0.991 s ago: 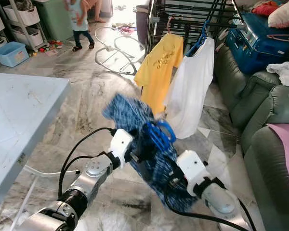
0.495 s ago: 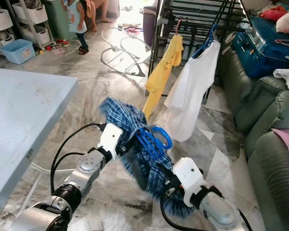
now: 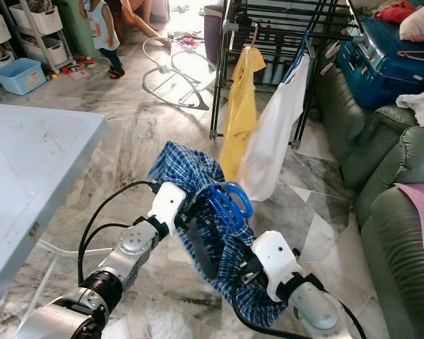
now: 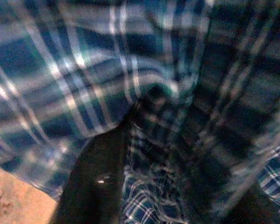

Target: Hang hanger

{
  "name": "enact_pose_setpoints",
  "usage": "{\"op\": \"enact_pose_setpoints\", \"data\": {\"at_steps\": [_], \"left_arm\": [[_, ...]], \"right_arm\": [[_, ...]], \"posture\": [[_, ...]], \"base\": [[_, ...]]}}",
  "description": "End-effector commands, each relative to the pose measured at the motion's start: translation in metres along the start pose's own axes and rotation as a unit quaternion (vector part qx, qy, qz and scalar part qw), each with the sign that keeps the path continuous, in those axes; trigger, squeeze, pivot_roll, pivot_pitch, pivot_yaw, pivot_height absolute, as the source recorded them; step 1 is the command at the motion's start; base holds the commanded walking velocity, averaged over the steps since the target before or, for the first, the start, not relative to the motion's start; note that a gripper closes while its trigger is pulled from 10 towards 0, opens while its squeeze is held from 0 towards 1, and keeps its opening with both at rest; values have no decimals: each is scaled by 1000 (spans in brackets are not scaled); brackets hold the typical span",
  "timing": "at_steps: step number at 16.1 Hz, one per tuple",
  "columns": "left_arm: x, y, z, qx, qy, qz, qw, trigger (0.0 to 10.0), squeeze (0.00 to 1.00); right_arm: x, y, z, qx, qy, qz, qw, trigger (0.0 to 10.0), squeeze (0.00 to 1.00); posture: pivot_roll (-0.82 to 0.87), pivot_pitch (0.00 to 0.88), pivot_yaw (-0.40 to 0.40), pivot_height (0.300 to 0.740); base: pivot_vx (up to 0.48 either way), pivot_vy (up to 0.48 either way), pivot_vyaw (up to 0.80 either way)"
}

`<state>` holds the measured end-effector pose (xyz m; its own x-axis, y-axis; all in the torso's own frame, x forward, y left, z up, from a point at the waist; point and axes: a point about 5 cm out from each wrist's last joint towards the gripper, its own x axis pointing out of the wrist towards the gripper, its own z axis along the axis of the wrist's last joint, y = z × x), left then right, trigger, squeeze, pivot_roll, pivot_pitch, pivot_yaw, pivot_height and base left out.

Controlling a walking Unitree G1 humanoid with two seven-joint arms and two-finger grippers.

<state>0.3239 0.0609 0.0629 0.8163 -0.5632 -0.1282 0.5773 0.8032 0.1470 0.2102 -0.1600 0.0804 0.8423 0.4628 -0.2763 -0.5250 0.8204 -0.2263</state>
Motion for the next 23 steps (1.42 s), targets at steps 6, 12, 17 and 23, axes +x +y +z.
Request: {"op": "enact_pose_setpoints", "data": {"at_steps": [6,12,17,23], "left_arm": [[3,1,11,2,-28,-18,999,0,0],[8,16,25,23,-43,26,998,0,0],[13,30,38,34,-50,58,996,0,0],[13,20,21,47,5,34,998,0,0]], "right_arm": [[2,0,-7,-9,9,-27,1000,10000,0],[-4,-4,-29,5,63,-56,996,10000,0],[-41,17,-74,23,185,4,982,10000,0],[-59,31,-59,32,150,30,988,10000,0]], "posture": [[4,43,-17,740],[9,35,-9,740],[-6,38,-9,740],[-19,46,-3,740]], "base": [[0,0,0],[0,0,0],[0,0,0],[0,0,0]]}}
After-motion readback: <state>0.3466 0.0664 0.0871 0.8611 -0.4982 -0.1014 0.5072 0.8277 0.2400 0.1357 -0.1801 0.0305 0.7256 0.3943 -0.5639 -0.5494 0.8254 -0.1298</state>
